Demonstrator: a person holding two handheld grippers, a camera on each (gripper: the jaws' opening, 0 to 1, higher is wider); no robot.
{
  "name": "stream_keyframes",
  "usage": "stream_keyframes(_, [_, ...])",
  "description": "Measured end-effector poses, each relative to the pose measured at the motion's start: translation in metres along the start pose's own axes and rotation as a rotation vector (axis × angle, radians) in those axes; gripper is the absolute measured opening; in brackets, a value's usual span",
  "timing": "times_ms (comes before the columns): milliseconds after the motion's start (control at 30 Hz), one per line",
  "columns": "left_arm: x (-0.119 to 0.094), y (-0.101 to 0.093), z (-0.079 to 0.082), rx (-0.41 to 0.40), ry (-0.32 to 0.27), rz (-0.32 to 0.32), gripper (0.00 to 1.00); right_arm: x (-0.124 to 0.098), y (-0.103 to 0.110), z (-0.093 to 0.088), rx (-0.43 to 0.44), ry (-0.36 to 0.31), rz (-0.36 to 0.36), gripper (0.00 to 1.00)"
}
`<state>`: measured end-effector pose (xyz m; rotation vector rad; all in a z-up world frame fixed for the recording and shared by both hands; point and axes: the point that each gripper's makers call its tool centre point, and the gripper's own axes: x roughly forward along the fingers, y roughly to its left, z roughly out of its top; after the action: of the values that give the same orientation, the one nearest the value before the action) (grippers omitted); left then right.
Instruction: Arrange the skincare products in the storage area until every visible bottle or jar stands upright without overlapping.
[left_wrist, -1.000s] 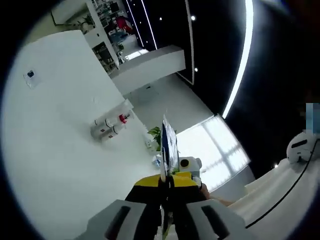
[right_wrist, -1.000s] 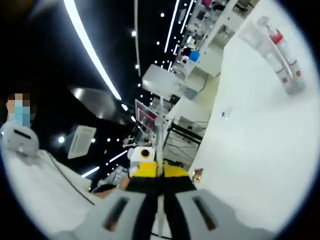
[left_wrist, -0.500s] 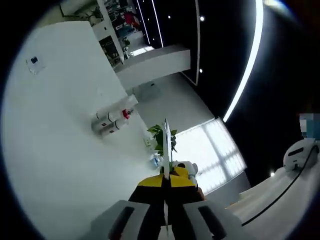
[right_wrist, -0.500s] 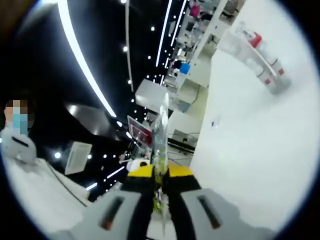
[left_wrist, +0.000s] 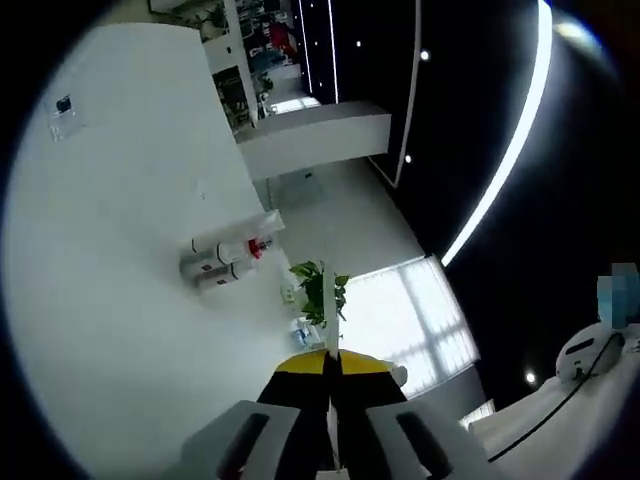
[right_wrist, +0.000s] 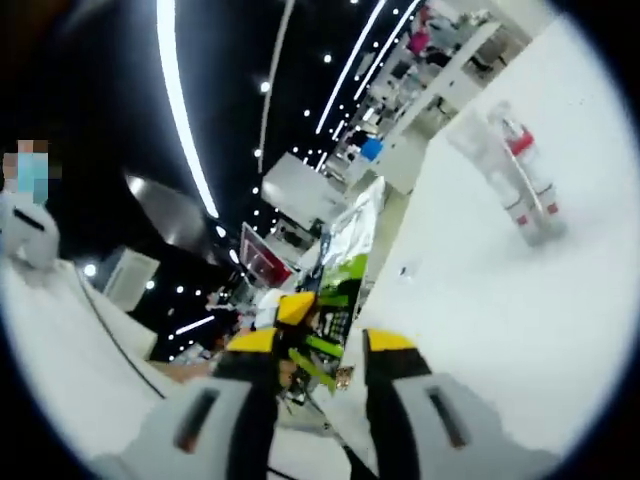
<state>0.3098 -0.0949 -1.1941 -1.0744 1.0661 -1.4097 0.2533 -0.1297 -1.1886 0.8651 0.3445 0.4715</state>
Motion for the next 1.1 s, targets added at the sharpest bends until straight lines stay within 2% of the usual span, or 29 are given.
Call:
stream_keyframes(67, [0.003,0.007,0.003,-0.004,0.008,0.023,0.00,-0.005,-0.004,-0.001,-0.043,0.005,-0.034,0.41])
stream_keyframes(133, [0.006,0.016,0.005,-0.027,0.015,0.048,0.00,-0.011,-0.007,-0.005,-0.037,0.006,-0.049,0.45])
stream_keyframes(233, [0.011,0.021,0.011,-0.016,0.029,0.059,0.00,-0.019,-0.013,-0.006,-0.049,0.013,-0.072,0.47])
stream_keyframes(367, [0.012,0.027,0.022,-0.006,0.025,0.080,0.00,-0.031,-0.023,0.007,-0.081,-0.045,-0.125,0.56])
stream_keyframes(467, [0.008,0.035,0.036,-0.001,0.025,0.118,0.00,-0.041,-0.022,0.018,-0.152,-0.105,-0.157,0.65])
stream_keyframes(600, [0.003,0.045,0.059,-0.006,-0.016,0.159,0.00,-0.047,-0.026,0.014,-0.143,-0.104,-0.183,0.75])
stream_keyframes(767, [0.007,0.055,0.076,-0.005,-0.039,0.191,0.01,-0.059,-0.031,0.007,-0.121,-0.122,-0.217,0.78])
stream_keyframes(967, [0.019,0.072,0.088,-0.023,-0.046,0.233,0.01,-0.076,-0.037,-0.005,-0.085,-0.154,-0.254,0.78])
stream_keyframes(1100, [0.025,0.082,0.090,-0.036,-0.042,0.261,0.01,-0.080,-0.039,-0.011,-0.072,-0.156,-0.265,0.78])
